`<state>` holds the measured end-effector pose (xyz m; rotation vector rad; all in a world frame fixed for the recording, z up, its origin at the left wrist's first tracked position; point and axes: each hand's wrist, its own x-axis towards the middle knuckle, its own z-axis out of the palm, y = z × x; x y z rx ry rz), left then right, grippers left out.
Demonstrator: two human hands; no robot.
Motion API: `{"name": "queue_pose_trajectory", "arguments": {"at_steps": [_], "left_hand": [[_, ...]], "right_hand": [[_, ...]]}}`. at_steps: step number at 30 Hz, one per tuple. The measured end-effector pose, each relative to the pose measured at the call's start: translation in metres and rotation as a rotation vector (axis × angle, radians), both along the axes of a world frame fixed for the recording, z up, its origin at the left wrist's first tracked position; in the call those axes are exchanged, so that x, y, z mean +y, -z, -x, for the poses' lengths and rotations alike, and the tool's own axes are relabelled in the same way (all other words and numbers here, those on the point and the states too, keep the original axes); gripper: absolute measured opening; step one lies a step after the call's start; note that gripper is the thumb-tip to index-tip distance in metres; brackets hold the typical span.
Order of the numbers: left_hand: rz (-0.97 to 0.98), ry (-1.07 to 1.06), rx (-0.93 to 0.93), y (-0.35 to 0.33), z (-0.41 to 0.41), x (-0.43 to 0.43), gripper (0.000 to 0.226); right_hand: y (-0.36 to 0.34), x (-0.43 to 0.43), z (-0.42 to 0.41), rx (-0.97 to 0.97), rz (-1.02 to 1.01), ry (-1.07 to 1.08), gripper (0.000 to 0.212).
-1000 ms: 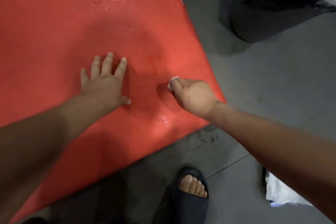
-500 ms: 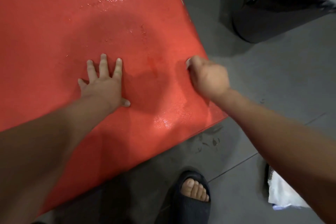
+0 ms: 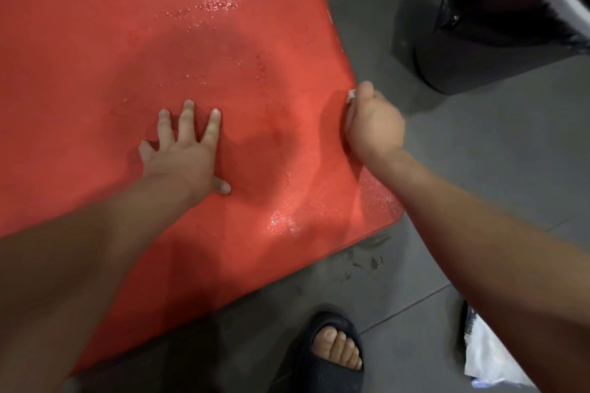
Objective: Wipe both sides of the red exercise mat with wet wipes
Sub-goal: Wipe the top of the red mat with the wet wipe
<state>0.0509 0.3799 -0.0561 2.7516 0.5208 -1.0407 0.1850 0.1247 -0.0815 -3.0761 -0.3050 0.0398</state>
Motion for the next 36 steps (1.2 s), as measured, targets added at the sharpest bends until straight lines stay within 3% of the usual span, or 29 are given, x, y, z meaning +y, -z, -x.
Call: {"name": "queue_pose_trajectory", "arguments": {"at_steps": [3, 6, 8, 12, 14, 17, 19, 21, 25, 27, 30, 32, 34, 36], "left_hand": [[-0.018, 0.024, -0.008, -0.001, 0.001, 0.002, 0.130], [-0.023, 0.035, -0.012, -0.002, 0.001, 0.002, 0.130], [-0.034, 0.043, -0.009, -0.003, 0.001, 0.001, 0.130], [-0.056, 0.051, -0.002, -0.003, -0.001, -0.001, 0.131], [-0.064, 0.059, 0.002, -0.003, -0.001, 0.000, 0.131], [-0.065, 0.061, 0.001, -0.003, -0.001, 0.000, 0.131], [-0.063, 0.059, 0.003, -0.003, -0.001, 0.000, 0.131], [-0.065, 0.060, 0.005, -0.003, -0.001, -0.001, 0.131], [-0.073, 0.058, 0.005, -0.002, -0.002, -0.001, 0.132], [-0.073, 0.059, 0.008, -0.002, -0.002, -0.002, 0.132], [-0.074, 0.059, 0.011, -0.002, -0.002, -0.001, 0.132], [-0.068, 0.058, 0.011, -0.001, -0.002, -0.001, 0.132], [-0.071, 0.057, 0.009, -0.001, -0.002, -0.001, 0.132], [-0.079, 0.060, 0.014, -0.002, -0.002, 0.000, 0.132]], "right_hand": [[0.000, 0.028, 0.041, 0.104, -0.124, -0.395, 0.021], [-0.004, 0.023, 0.057, 0.252, -0.102, -0.776, 0.019], [-0.005, 0.013, 0.033, 0.183, -0.067, -0.665, 0.017], [-0.001, 0.006, -0.015, -0.020, 0.059, -0.063, 0.027], [0.001, 0.024, -0.003, -0.007, -0.026, -0.135, 0.032], [0.007, 0.044, 0.043, 0.224, -0.236, -0.620, 0.035], [0.007, 0.039, 0.048, 0.295, -0.222, -0.818, 0.025], [0.007, 0.028, 0.025, 0.198, -0.184, -0.701, 0.018], [0.003, 0.018, -0.023, 0.026, -0.145, -0.172, 0.021], [0.005, 0.034, -0.012, 0.033, -0.168, -0.207, 0.023], [0.009, 0.054, 0.036, 0.219, -0.333, -0.634, 0.024], [0.006, 0.049, 0.046, 0.277, -0.285, -0.835, 0.021], [0.003, 0.042, 0.022, 0.223, -0.249, -0.756, 0.022], [0.001, 0.035, -0.009, 0.122, -0.171, -0.445, 0.020]]}}
